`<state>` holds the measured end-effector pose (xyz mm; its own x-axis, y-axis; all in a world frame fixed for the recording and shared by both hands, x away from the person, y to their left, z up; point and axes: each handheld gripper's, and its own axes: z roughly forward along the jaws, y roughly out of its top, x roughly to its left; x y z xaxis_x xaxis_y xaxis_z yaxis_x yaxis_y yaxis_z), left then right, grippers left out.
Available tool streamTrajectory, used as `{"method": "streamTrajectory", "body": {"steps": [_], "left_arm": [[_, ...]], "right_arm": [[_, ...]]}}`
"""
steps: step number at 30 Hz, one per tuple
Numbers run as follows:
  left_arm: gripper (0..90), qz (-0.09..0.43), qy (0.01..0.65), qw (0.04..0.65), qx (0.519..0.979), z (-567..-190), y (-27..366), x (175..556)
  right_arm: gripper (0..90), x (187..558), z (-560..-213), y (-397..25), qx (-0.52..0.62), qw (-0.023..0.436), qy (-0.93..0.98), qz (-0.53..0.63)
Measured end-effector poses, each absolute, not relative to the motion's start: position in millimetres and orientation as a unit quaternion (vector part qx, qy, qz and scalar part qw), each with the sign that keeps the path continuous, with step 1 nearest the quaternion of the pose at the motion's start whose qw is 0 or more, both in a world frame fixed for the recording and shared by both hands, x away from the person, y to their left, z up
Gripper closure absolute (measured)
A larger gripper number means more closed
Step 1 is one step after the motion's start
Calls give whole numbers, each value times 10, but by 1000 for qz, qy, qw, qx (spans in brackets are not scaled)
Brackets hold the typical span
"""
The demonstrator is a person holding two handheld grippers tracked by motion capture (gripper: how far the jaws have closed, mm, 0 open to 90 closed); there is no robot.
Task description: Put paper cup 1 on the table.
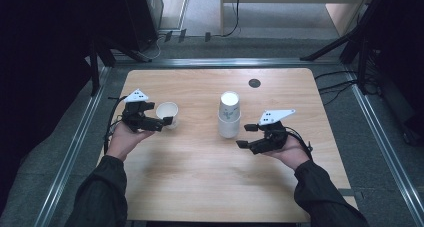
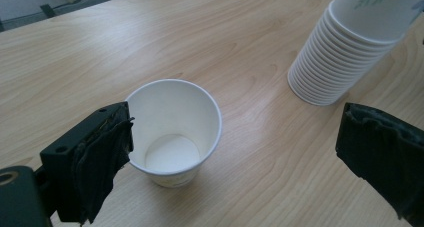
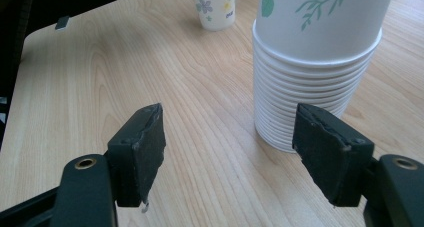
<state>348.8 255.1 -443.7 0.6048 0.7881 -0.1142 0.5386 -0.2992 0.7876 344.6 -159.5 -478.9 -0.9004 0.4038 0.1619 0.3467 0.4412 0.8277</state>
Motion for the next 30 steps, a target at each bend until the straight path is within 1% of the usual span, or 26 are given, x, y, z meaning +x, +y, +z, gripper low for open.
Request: {"method": "streamTrajectory", "body": {"steps": [6, 9, 12, 18, 22, 30], "left_arm": [[20, 138, 401, 432, 796, -4371, 2480, 3409], [52, 128, 390, 445, 796, -4338, 2444, 3375], [56, 115, 382, 451, 798, -4318, 2401, 3353], [64, 101, 357, 453, 811, -4300, 2288, 3279], [64, 90, 349, 454, 815, -4322, 2212, 3260], [68, 75, 332, 453, 824, -4364, 2078, 3207]], "right_arm": [[287, 3463, -4750, -1644, 226, 32, 845, 483], [282, 3477, -4716, -1672, 232, 35, 842, 486], [282, 3490, -4692, -1690, 232, 37, 841, 488], [290, 3511, -4646, -1703, 229, 44, 847, 478], [274, 3536, -4605, -1695, 232, 48, 847, 476], [279, 3600, -4502, -1692, 232, 54, 851, 468]]}}
